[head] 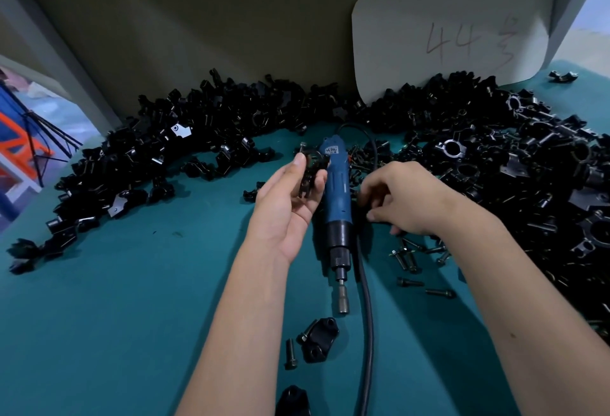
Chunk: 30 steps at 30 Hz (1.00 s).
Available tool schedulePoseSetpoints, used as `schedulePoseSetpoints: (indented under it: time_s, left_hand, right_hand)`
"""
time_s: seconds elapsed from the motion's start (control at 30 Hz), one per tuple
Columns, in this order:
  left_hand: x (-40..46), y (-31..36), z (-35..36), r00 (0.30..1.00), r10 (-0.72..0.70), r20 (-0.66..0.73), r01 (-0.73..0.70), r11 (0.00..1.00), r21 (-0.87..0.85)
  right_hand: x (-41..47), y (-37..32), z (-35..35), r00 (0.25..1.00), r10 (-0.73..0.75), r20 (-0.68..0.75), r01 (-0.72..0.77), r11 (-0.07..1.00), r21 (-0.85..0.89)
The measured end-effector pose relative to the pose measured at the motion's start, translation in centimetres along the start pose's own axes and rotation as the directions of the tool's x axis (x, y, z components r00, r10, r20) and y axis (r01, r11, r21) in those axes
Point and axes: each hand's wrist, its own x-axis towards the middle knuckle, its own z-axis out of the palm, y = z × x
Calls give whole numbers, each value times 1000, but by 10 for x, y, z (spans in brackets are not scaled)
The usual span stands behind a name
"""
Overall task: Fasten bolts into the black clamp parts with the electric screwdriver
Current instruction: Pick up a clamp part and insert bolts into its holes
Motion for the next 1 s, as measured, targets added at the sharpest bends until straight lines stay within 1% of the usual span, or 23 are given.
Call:
schedulePoseSetpoints:
  time_s: [0.07,0.13,0.23,0.33,0.4,0.43,0.47,0.5,0.53,0.6,0.63,0.7,0.77,0.9,1.0]
  left_hand:
    - [-2,0,0,1000,4,22,-5,999,33]
    - [-4,0,2,1000,19,22,-21,998,56]
    - [-5,1,4,1000,24,19,-25,998,53]
    - [-6,3,4,999,27,21,-28,997,69]
    - [-6,3,3,999,32,21,-34,994,102]
    - [-5,3,2,999,33,25,-36,992,123]
    - [-5,3,2,999,34,35,-39,989,144]
    - [-5,3,3,998,34,50,-42,986,160]
    - [-6,3,4,997,32,66,-43,984,172]
    - [-7,3,5,996,22,91,-39,980,197]
    - [-7,2,6,995,17,99,-38,977,212]
    - [-8,0,6,993,13,118,-41,970,239]
    - [-8,-1,6,989,7,145,-45,963,265]
    - [-8,-1,5,983,-14,182,-41,955,294]
    - [-8,-1,4,981,-23,195,-34,958,285]
  right_hand:
    - [0,0,0,999,23,-31,-25,999,-48]
    - [0,-1,-1,998,24,-65,-33,988,-151]
    - [-1,-3,-6,996,72,-47,-82,960,-269]
    - [-2,-2,-7,993,120,-17,-121,956,-269]
    - [-2,-2,-9,995,90,-42,-98,961,-260]
    - [-2,-1,-9,994,59,-90,-77,976,-204]
    - [-1,-1,-9,988,27,-155,-43,994,-97]
    - [-1,-1,-9,975,-4,-223,15,999,48]
    - [0,-4,-8,959,-35,-280,95,974,204]
    - [0,-13,-6,926,-95,-366,266,851,453]
    - [0,-18,-4,908,-113,-403,330,785,525]
    - [2,-26,1,883,-127,-451,400,706,585]
    - [3,-29,5,876,-123,-466,412,691,594]
    - [3,-25,6,870,-120,-478,389,762,517]
    - [2,-25,7,887,-116,-446,362,775,518]
